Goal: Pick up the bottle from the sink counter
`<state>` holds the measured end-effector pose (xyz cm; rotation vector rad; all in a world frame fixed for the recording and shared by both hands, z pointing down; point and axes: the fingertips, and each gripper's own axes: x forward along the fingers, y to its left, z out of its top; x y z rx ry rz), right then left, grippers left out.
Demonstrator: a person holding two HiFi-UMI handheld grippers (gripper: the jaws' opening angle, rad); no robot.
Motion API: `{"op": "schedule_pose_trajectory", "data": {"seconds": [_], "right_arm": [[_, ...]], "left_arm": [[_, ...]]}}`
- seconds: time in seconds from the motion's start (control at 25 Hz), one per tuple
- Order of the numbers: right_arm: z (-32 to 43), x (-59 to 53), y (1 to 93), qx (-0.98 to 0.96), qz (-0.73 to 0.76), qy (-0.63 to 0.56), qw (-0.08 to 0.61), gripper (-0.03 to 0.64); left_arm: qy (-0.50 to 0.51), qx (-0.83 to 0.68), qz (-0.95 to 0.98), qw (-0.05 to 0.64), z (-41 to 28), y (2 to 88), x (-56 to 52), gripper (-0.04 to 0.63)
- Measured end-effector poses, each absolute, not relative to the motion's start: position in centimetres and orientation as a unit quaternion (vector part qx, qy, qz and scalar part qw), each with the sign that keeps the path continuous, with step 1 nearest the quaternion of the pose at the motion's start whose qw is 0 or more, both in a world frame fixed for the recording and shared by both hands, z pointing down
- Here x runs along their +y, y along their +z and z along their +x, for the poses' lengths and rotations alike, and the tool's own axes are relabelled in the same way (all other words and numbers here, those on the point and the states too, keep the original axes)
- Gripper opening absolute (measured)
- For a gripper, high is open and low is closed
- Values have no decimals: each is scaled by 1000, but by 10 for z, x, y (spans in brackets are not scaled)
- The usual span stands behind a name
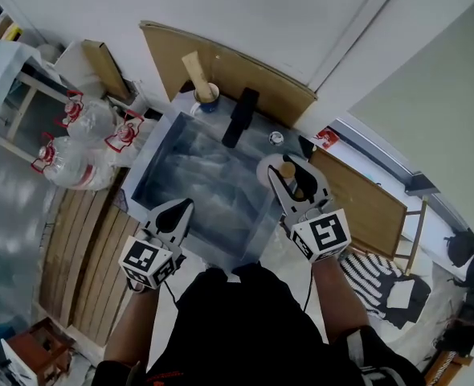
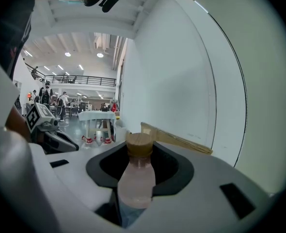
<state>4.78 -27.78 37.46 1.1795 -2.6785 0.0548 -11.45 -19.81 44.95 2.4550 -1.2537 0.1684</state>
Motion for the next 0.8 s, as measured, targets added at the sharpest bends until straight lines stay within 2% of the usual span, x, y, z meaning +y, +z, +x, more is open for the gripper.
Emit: {"op": "schedule_pose_trajectory", "data": {"seconds": [0.8], "right_arm": [[35, -245, 358, -913, 395, 24, 99, 137]], "left_arm": [[54, -455, 873, 170, -143, 438, -197, 20]]}}
